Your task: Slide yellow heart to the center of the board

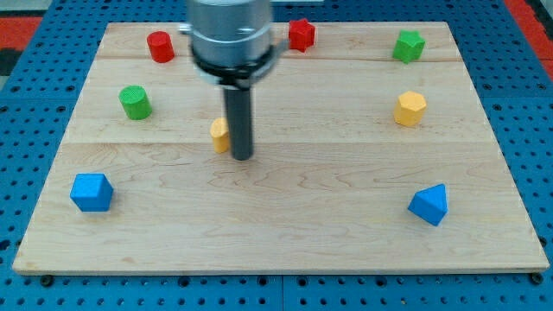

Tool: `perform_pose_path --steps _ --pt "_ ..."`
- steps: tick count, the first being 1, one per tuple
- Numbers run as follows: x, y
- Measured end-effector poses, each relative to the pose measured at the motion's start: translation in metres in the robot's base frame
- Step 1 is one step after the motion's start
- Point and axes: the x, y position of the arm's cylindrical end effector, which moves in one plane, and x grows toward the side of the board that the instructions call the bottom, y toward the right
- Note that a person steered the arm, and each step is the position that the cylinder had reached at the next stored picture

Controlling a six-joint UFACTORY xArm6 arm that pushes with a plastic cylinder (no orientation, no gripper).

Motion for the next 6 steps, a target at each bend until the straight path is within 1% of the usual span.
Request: perform_pose_path --steps 1,2,3,4,6 --pt "0.009 -0.053" --pt "-0.015 -0.039" --pt "-0.011 0.026" --pt "-0.014 0.028" --pt "0.007 0.079"
